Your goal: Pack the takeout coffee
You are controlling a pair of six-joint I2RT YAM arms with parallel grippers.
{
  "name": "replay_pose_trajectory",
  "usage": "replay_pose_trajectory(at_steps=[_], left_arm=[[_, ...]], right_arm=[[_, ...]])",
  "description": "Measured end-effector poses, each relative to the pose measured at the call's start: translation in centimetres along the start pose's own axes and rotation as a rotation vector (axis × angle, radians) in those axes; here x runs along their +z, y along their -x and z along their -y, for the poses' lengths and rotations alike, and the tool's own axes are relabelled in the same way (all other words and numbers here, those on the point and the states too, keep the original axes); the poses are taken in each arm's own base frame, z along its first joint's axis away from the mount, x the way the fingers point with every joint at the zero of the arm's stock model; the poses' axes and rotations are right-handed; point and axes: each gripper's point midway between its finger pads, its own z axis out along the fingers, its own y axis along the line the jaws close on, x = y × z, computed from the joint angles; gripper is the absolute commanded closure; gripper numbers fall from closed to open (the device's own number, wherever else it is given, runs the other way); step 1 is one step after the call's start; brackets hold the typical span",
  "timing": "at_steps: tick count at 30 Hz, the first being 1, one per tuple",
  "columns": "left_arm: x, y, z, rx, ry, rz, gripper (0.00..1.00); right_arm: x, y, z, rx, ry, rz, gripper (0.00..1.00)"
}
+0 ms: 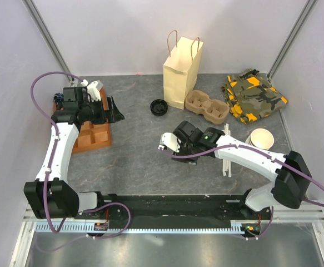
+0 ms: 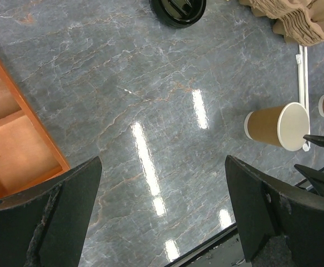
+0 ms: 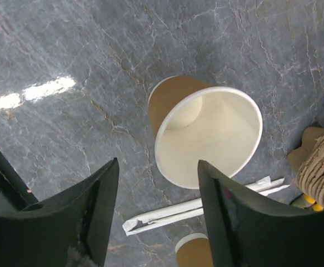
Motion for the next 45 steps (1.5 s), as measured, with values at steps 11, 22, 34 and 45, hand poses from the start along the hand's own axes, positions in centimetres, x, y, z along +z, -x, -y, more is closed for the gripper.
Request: replay_pose_trajectory(at_steps=[11, 22, 34, 45], left_arm=[[-0.5, 1.0, 0.5, 0.011, -0.012, 0.012, 0.0], [0.3, 1.0, 0.9, -0.004, -0.058, -0.016, 0.0], [0.3, 1.7, 1.3, 0.001, -0.081, -0.008, 0.0], [0.7, 1.7, 1.1, -0.006, -0.085, -0.019, 0.0]], right_arm=[[-5.9, -3.3, 2.4, 0.015, -0.045, 0.056, 0.3], [-4.9, -17.2, 0.0, -0.189, 0.004, -0.297, 0.47], [-2.3, -23.0, 3.2, -0.282, -0.011, -0.478, 0.56], [-2.2, -26.5, 5.9, -0.277, -0.021, -0.534, 0.57]])
